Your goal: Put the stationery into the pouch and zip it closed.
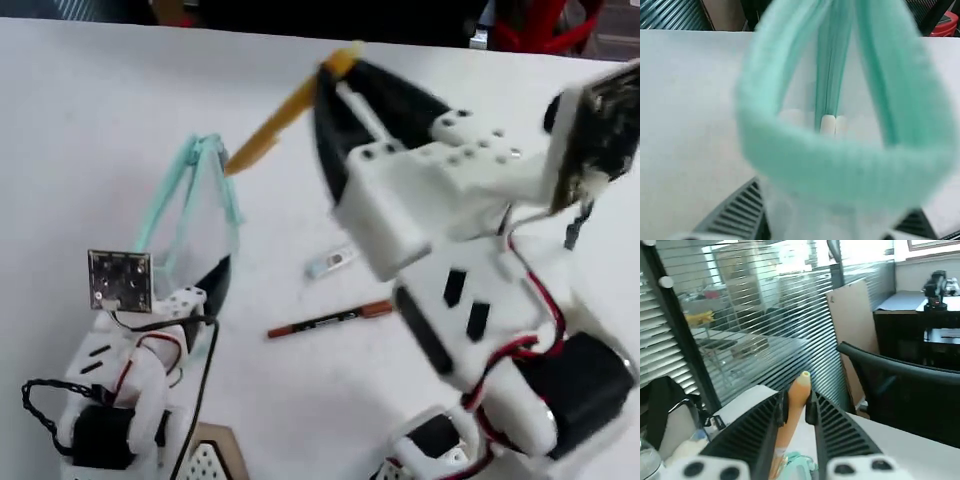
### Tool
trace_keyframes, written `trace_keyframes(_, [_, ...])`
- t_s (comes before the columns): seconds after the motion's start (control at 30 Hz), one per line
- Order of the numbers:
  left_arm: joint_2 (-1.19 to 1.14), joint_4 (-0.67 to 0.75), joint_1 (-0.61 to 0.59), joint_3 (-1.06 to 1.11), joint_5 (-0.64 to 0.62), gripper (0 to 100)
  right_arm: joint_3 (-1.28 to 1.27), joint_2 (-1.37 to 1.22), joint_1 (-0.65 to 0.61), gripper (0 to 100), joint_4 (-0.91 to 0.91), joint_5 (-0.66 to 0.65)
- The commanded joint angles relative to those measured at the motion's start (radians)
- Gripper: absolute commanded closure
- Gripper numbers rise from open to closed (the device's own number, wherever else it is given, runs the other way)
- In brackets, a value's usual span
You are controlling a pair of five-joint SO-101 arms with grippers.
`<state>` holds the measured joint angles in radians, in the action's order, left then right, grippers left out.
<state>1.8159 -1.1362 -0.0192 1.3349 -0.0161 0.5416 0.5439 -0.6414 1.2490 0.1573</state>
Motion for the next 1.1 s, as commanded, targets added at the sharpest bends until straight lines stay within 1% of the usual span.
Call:
trace_keyframes(0.0, [0.004,-0.002,-0.004,-0.052,-0.011,73,0.034,-0.062,-0.074,98.1,-0.012,-0.028])
trace_keyframes(0.13, [0.004,0.0,-0.004,-0.052,-0.011,73,0.04,-0.113,-0.119,98.1,-0.039,-0.029])
trace_keyframes(0.3, [0.004,0.0,-0.004,-0.052,-0.011,73,0.038,-0.179,-0.122,98.1,-0.044,-0.031])
trace_keyframes(0.37, [0.004,0.002,-0.004,-0.052,-0.011,73,0.038,-0.205,-0.122,98.1,-0.044,-0.049])
trace_keyframes(0.53, [0.004,0.002,-0.005,-0.052,-0.011,73,0.038,-0.245,-0.171,98.1,-0.041,-0.107])
trace_keyframes(0.77, [0.004,0.003,-0.005,-0.046,-0.011,72,0.031,-0.249,-0.189,98.1,-0.036,-0.114])
trace_keyframes(0.9, [0.004,0.054,-0.005,-0.003,-0.011,72,0.029,-0.251,-0.22,98.1,0.019,-0.117])
trace_keyframes(1.07, [0.004,0.072,-0.005,0.012,-0.011,72,-0.032,-0.286,-0.26,98.1,0.045,-0.258])
